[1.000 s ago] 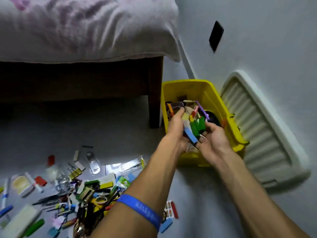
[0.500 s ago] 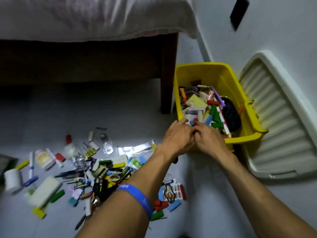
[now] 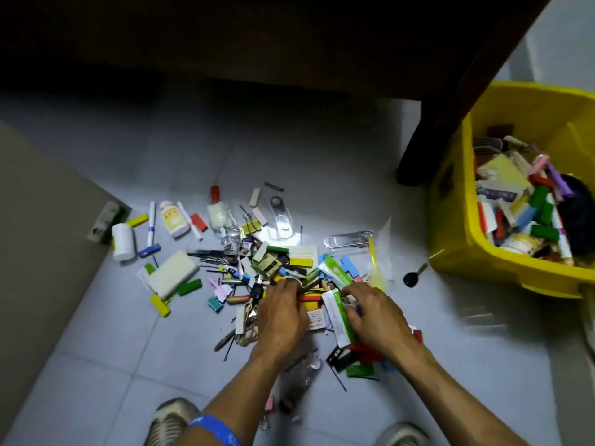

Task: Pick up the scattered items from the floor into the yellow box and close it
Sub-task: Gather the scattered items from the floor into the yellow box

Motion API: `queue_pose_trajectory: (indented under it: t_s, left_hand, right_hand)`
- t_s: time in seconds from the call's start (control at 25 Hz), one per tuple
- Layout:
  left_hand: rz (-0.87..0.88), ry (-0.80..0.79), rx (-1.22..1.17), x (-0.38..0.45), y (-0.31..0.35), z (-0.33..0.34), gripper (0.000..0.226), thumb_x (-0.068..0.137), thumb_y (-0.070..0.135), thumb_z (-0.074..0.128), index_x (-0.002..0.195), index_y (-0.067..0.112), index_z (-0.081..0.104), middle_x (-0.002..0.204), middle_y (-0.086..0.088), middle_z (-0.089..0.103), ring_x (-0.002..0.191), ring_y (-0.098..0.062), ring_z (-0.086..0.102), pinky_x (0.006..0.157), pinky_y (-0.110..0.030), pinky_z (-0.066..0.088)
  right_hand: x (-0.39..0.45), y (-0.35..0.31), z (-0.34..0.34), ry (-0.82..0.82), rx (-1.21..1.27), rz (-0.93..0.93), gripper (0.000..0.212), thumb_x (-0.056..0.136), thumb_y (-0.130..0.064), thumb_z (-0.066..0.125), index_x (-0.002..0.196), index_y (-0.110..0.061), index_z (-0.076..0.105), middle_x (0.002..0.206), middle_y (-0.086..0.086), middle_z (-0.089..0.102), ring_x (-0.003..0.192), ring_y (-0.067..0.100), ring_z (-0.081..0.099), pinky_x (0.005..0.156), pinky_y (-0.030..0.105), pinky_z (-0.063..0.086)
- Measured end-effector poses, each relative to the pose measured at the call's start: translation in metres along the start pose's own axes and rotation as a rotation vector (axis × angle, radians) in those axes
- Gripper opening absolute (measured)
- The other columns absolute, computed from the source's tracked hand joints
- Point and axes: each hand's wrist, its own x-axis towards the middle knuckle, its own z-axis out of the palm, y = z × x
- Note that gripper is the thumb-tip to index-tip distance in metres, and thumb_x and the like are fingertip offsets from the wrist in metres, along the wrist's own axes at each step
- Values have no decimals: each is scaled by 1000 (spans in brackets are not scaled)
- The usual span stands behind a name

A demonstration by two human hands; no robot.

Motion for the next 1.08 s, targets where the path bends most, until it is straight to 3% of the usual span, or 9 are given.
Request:
queue_pose_trajectory:
  t_s: [0.12, 0.24, 0.32, 0.44, 0.6, 0.76, 0.84, 0.92, 1.08]
  left_hand:
    - [-69, -123, 88, 16, -23, 6, 70, 89, 41, 56, 150, 26, 26, 155, -7, 25, 137, -31, 25, 109, -52, 29]
    - [-40, -161, 92, 25, -34, 14, 84, 84, 51, 63, 153, 31, 18, 159, -2, 14, 140, -33, 18, 109, -56, 31]
    - [-45, -122, 11, 29, -39, 16, 81, 84, 44, 68, 151, 31, 24, 156, -4, 19, 138, -31, 20, 104, -50, 38]
    - [-68, -120, -52, 30, -35, 15, 77, 86, 30, 69, 150, 27, 26, 155, -6, 20, 138, -32, 24, 107, -47, 40]
    - [-63, -127, -122, 30, -34, 9, 75, 76, 23, 74, 142, 26, 37, 139, -7, 31, 114, -30, 49, 93, -41, 48]
    - [-168, -295, -561, 33, -14, 5, 83, 73, 19, 76, 144, 34, 37, 137, 8, 29, 118, -17, 49, 101, -32, 45]
    - [-233, -328, -855, 31, 1, 9, 70, 76, 11, 73, 134, 38, 45, 131, 11, 32, 118, -13, 51, 95, -25, 48]
    - [-301, -280, -1091, 28, 7, 13, 50, 79, 5, 70, 114, 37, 59, 127, 8, 42, 112, -14, 59, 88, -30, 56]
    - [-372, -189, -1242, 35, 17, 4, 20, 92, 13, 57, 103, 20, 72, 114, -8, 68, 99, -18, 67, 82, -30, 54]
  right_hand:
    - [37, -3, 26, -31, -18, 168, 69, 86, -39, 64, 146, -24, 34, 152, 5, 38, 130, 31, 43, 101, 42, 42]
    - [58, -9, 48, -27, -36, 337, 92, 77, -56, 71, 148, -21, 24, 148, 9, 31, 129, 34, 36, 99, 44, 41]
    - [63, -9, 56, 37, 27, 347, 85, 74, -50, 74, 142, -20, 31, 134, 11, 38, 119, 34, 41, 88, 40, 42]
    - [64, -14, 57, 8, 220, 401, 81, 76, -37, 72, 142, -21, 29, 131, 7, 51, 110, 30, 55, 83, 34, 46]
    - [59, -24, 61, -36, 315, 463, 47, 75, -30, 66, 117, -25, 47, 107, 3, 62, 91, 26, 62, 77, 39, 53]
    - [57, -26, 55, -23, 673, 536, 34, 74, -14, 63, 102, -33, 60, 88, -6, 71, 80, 18, 67, 73, 37, 57]
    - [53, -31, 56, -17, 924, 585, 37, 74, -4, 61, 98, -31, 66, 85, -5, 75, 78, 18, 70, 73, 38, 60]
    - [49, -32, 56, -14, 1121, 651, 35, 73, 2, 58, 93, -23, 71, 84, 6, 76, 72, 25, 71, 64, 41, 60]
    - [41, -28, 48, -11, 1337, 673, 30, 64, 3, 60, 82, -16, 74, 70, 15, 71, 55, 29, 65, 50, 36, 53]
